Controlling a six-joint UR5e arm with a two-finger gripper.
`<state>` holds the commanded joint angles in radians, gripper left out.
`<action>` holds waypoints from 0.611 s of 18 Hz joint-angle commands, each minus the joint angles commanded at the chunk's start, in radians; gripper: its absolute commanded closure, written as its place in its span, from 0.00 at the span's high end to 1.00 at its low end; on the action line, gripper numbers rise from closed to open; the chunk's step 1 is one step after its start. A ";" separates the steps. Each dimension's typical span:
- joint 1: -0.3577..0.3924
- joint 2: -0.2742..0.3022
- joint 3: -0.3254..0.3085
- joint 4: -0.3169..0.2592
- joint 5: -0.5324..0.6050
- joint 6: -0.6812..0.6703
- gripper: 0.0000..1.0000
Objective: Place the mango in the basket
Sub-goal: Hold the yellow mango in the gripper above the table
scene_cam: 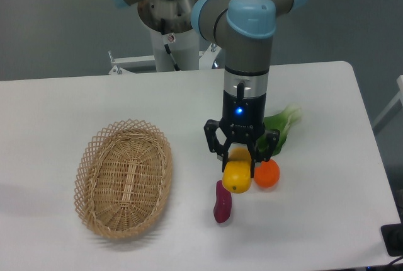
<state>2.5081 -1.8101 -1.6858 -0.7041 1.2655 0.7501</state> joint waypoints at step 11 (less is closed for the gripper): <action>-0.012 0.037 -0.032 -0.003 0.003 -0.020 0.44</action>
<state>2.4958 -1.7734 -1.7180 -0.7072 1.2686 0.7302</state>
